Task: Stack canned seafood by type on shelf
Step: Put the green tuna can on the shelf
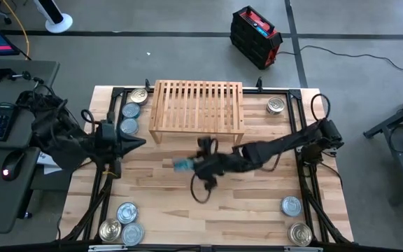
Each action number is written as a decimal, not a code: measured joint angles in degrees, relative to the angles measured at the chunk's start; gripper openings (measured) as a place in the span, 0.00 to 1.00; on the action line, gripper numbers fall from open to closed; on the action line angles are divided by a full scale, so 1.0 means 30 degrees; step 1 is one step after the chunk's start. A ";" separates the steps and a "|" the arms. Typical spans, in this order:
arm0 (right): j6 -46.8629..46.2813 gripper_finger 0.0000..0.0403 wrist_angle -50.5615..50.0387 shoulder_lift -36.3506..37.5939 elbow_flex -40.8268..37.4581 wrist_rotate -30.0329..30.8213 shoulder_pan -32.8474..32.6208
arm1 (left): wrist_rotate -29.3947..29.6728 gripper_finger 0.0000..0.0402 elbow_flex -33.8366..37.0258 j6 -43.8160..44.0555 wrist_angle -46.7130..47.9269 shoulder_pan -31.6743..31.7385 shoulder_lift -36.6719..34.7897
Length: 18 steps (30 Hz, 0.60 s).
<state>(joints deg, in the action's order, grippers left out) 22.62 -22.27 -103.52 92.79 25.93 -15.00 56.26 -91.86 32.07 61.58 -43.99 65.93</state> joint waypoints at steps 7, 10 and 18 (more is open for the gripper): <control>0.3234 0.28 0.0054 -0.0756 0.1971 0.4034 0.4038 | 0.1360 0.00 0.1858 0.1960 0.0708 -0.0801 -0.0691; 0.4555 0.28 0.0022 -0.1195 0.2280 0.4759 0.5549 | 0.1347 0.00 0.3780 0.2945 -0.0307 -0.1097 -0.1214; 0.6259 0.28 -0.0669 -0.2858 0.2281 0.4822 0.7278 | 0.0385 0.00 1.1215 0.1541 -1.1855 -0.0943 -0.3023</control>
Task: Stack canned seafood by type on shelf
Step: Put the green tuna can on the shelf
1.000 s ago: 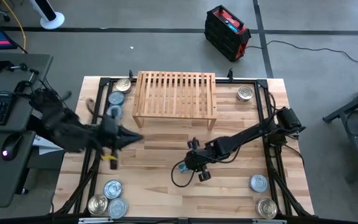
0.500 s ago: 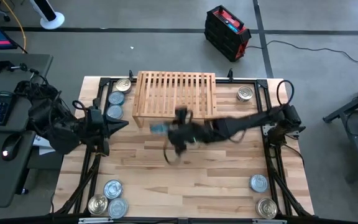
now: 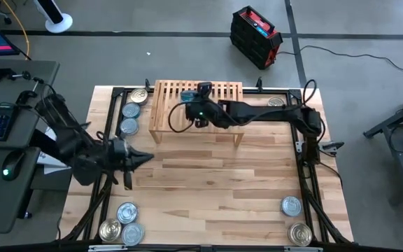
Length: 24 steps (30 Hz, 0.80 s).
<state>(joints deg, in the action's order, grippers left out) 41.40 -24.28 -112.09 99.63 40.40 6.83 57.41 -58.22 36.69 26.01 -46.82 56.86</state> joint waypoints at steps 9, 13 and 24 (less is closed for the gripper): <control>0.0688 0.28 0.0311 -0.0721 0.0000 0.0165 -0.0036 | -0.0811 0.00 0.3593 -0.0817 -0.8744 0.0939 -0.0642; -0.0963 0.41 0.0042 -0.0714 0.0007 -0.0169 -0.0105 | -0.0694 0.00 0.3608 -0.1053 -1.0264 0.0980 -0.0756; -0.3638 0.56 -0.2411 -0.0720 0.1030 -0.1402 -0.0935 | -0.0167 0.00 0.3601 -0.0951 -1.2779 0.1424 -0.1810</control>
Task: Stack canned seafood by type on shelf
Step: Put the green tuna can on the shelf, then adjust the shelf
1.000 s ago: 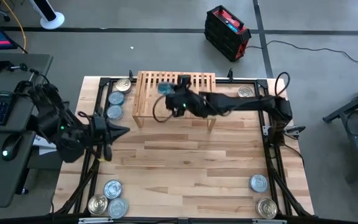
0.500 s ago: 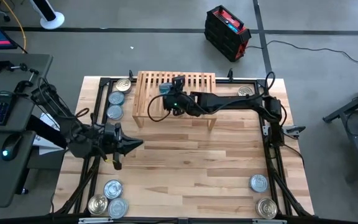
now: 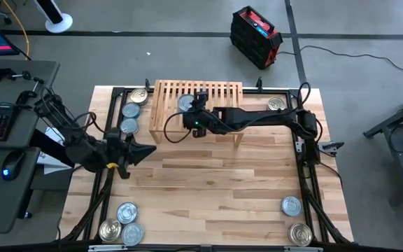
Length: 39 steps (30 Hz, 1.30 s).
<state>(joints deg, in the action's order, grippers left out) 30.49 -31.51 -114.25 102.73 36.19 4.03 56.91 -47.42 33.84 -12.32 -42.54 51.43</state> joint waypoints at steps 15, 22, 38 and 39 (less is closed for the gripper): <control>-0.7158 0.57 -1.2015 0.0653 0.6075 -0.7153 0.0154 | -0.5206 0.00 -0.0796 0.8025 0.9825 0.5498 -0.0452; -1.0353 0.55 -1.5154 0.4949 0.2634 -0.8414 0.0245 | -0.8677 0.00 -0.3999 0.7939 1.7851 1.0008 -0.0059; -2.2990 0.47 -0.8983 1.7368 -1.0781 -0.6517 -0.3359 | -1.0440 0.00 -0.5464 0.4196 2.6348 2.2064 0.5164; -2.3138 0.46 -0.9031 1.7491 -1.0829 -0.6448 -0.3583 | -1.0406 0.00 -0.5464 0.4024 2.6162 2.2454 0.5620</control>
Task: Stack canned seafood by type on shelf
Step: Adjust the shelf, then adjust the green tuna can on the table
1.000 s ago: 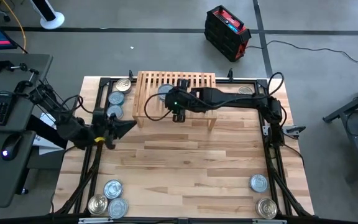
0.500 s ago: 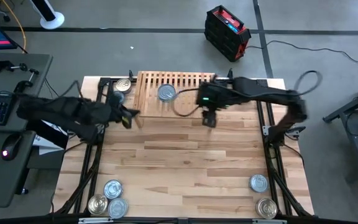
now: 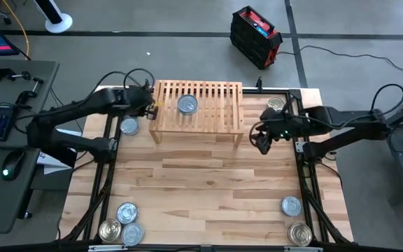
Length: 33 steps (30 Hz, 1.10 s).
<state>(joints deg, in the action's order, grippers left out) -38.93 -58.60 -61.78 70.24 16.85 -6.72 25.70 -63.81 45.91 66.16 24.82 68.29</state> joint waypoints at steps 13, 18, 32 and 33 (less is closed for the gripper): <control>0.0087 0.44 -0.0137 0.0102 -0.0007 0.0829 -0.1849 | -0.1152 0.00 0.0007 0.1719 -0.1205 0.0122 0.3294; 0.0162 0.44 -0.0337 0.0143 -0.0007 0.0856 -0.1959 | -0.1447 0.00 0.0007 0.3045 -0.2043 -0.0717 0.3767; 0.0089 0.44 -0.0318 0.0168 -0.0007 0.1049 -0.1937 | 0.0276 0.00 -0.0620 0.0144 -0.0077 0.3414 0.3384; -0.0154 0.44 -0.0234 0.0168 -0.0007 0.1048 -0.1937 | 0.0065 0.00 -0.0316 -0.0133 -0.0229 0.4307 0.3466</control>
<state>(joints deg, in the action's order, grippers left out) -39.39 -59.30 -61.28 70.22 19.99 -12.53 25.89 -64.76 45.51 65.47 37.74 78.69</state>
